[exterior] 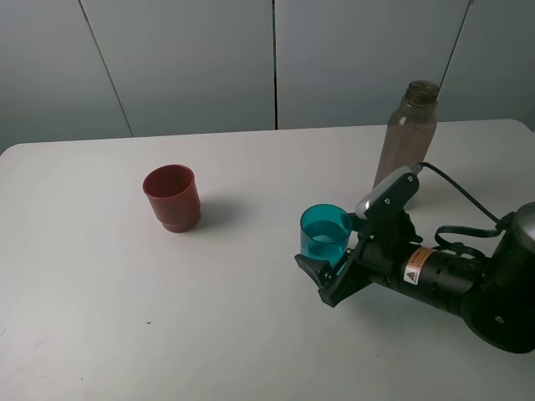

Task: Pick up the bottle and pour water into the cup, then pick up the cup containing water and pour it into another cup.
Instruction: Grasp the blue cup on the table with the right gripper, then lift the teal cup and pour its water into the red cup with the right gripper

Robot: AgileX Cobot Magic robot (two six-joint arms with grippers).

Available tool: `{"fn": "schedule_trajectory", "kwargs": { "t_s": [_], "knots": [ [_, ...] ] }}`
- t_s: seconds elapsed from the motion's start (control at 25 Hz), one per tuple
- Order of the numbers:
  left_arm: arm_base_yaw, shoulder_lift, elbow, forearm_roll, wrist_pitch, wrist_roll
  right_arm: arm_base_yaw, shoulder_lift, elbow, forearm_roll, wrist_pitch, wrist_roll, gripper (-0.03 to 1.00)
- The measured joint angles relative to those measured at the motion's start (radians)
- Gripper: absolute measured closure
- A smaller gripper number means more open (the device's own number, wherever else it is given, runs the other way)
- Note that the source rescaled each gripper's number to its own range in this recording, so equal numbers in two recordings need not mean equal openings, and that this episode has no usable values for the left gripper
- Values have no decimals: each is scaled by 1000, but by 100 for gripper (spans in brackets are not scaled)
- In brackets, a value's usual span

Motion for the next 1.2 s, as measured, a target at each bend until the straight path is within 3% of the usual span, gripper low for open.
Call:
{"fn": "schedule_trajectory", "kwargs": {
  "t_s": [0.84, 0.92, 0.96, 1.0, 1.2],
  "knots": [
    [0, 0, 0, 0, 0, 0, 0, 5, -33, -25, -7, 37, -1],
    [0, 0, 0, 0, 0, 0, 0, 5, -33, -25, -7, 37, 39],
    [0, 0, 0, 0, 0, 0, 0, 5, -33, -25, -7, 37, 77],
    [0, 0, 0, 0, 0, 0, 0, 5, -33, -27, -7, 37, 84],
    [0, 0, 0, 0, 0, 0, 0, 5, -33, -27, -7, 37, 84]
  ]
}}
